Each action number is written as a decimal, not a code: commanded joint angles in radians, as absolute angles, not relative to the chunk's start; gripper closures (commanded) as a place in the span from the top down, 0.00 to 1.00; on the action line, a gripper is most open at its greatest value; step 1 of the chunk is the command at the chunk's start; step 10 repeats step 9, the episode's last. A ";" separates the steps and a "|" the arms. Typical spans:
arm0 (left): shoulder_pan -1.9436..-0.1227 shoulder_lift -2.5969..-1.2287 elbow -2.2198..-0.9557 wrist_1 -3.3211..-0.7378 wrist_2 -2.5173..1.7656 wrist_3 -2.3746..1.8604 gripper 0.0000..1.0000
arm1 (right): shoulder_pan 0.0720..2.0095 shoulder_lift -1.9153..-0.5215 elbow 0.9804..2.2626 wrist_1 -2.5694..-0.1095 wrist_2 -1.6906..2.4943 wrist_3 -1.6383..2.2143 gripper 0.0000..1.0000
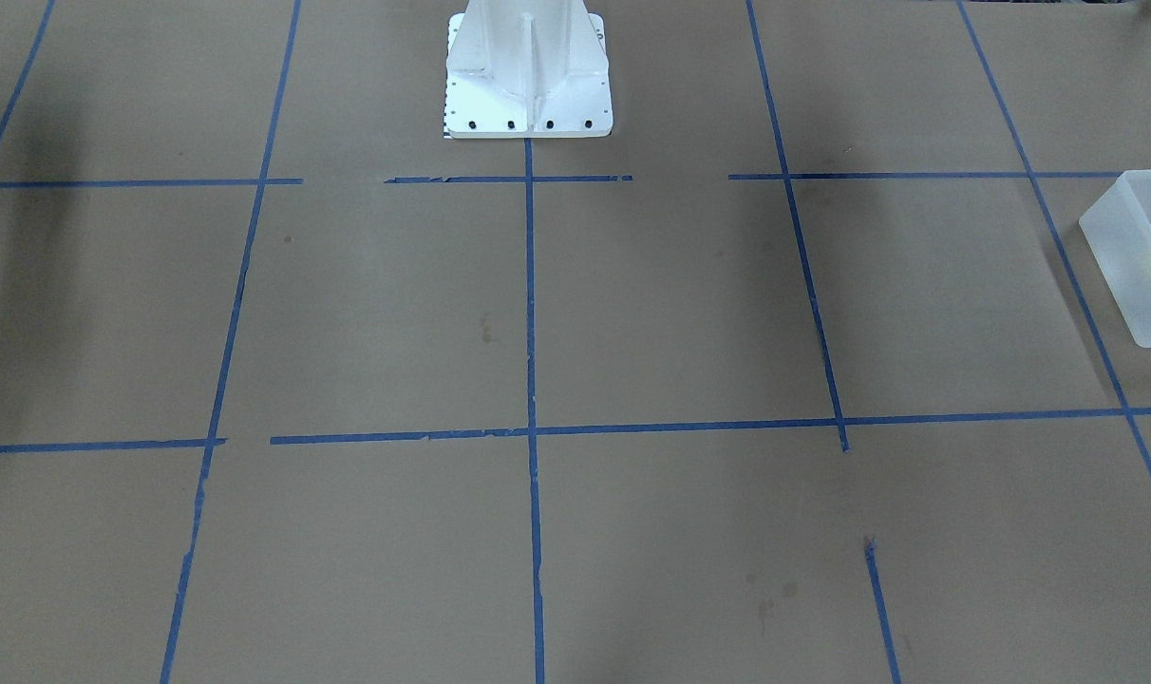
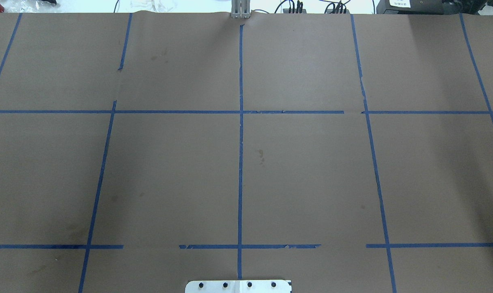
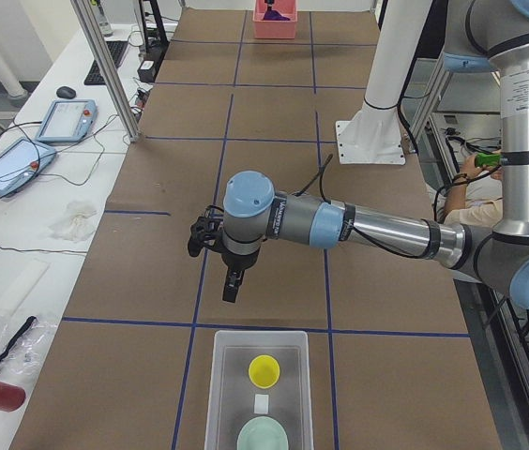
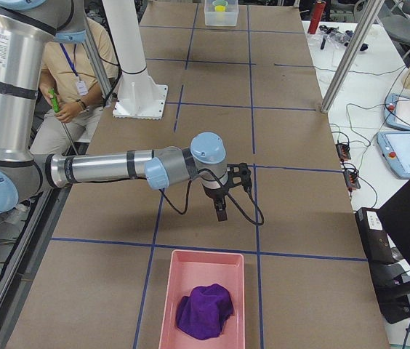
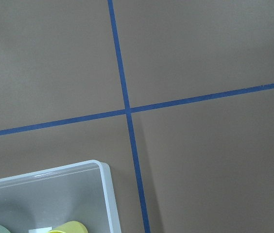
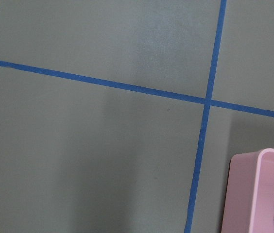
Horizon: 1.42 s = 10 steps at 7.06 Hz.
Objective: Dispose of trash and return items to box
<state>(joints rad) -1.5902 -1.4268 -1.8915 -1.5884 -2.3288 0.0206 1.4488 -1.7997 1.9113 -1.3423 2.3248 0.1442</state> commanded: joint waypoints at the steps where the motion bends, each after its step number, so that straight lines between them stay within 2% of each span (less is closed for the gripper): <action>1: -1.606 -1.407 -1.867 -1.563 -2.330 0.021 1.00 | 1.450 -1.801 1.913 -1.342 2.329 0.146 1.00; 10: -1.611 -1.410 -1.859 -1.528 -2.332 0.021 1.00 | 1.450 -1.802 1.910 -1.342 2.344 0.146 1.00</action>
